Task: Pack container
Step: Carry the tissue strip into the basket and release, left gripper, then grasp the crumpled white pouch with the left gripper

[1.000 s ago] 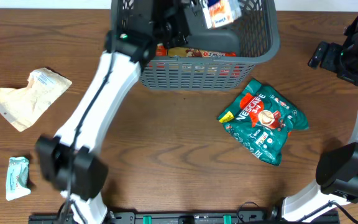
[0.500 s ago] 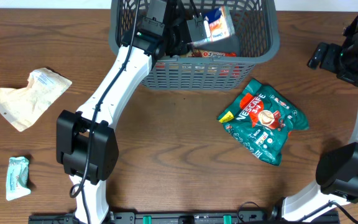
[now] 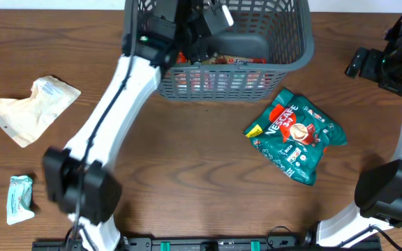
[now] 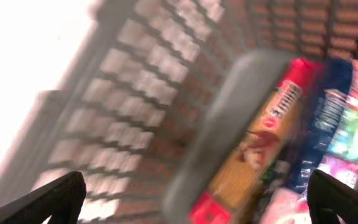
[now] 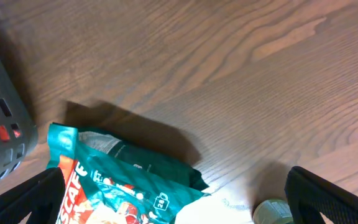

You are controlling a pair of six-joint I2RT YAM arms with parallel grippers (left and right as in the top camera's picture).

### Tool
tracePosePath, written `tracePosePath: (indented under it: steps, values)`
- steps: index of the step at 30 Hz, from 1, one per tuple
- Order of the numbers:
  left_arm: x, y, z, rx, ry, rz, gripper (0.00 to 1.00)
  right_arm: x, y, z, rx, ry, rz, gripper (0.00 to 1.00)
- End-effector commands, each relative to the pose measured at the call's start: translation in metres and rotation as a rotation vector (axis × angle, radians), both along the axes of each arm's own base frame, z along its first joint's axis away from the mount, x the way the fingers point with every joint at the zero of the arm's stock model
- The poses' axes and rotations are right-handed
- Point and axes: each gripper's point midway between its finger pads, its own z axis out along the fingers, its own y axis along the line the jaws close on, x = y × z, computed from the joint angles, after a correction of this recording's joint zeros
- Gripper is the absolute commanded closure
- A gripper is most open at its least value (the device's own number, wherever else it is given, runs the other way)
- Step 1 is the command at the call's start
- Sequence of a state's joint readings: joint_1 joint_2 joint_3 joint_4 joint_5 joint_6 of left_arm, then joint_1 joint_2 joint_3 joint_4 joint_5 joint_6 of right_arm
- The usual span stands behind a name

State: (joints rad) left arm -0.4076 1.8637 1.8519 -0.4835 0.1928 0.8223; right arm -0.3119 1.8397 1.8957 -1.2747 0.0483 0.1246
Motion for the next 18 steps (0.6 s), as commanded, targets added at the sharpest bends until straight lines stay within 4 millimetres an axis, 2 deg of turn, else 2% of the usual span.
tracePosePath:
  steps: [1,2,4,6,8,10,11,14,18]
  values:
    - [-0.029,0.04,0.095,-0.103,-0.137,0.17,0.02,-0.001,-0.002,0.001,-0.006,-0.002,0.007,0.01]
    - [-0.036,0.058,0.113,-0.139,-0.155,0.265,0.01,-0.001,-0.004,0.001,-0.006,-0.003,0.004,0.01]
    - [-0.053,0.099,0.135,-0.176,-0.173,0.438,0.02,-0.002,-0.005,0.002,-0.006,-0.004,0.0,0.01]
    - [-0.072,0.136,0.14,-0.145,-0.158,0.546,0.01,-0.002,-0.007,0.001,-0.006,-0.003,-0.004,0.01]
    - [-0.093,0.179,0.136,-0.15,-0.105,0.678,0.01,-0.003,-0.007,0.001,-0.006,-0.003,-0.006,0.01]
    - [-0.105,0.215,0.133,-0.249,-0.053,0.832,0.01,-0.003,-0.008,0.002,-0.006,-0.004,-0.006,0.01]
    - [-0.111,0.24,0.131,-0.358,-0.022,0.96,0.01,-0.003,-0.008,0.002,-0.006,-0.005,-0.006,0.01]
    - [-0.123,0.295,0.117,-0.66,0.047,1.286,0.01,-0.001,-0.007,0.002,0.0,-0.01,-0.004,0.01]
    - [-0.132,0.34,0.084,-0.932,0.133,1.618,0.01,0.0,-0.003,0.002,0.02,-0.017,0.005,0.01]
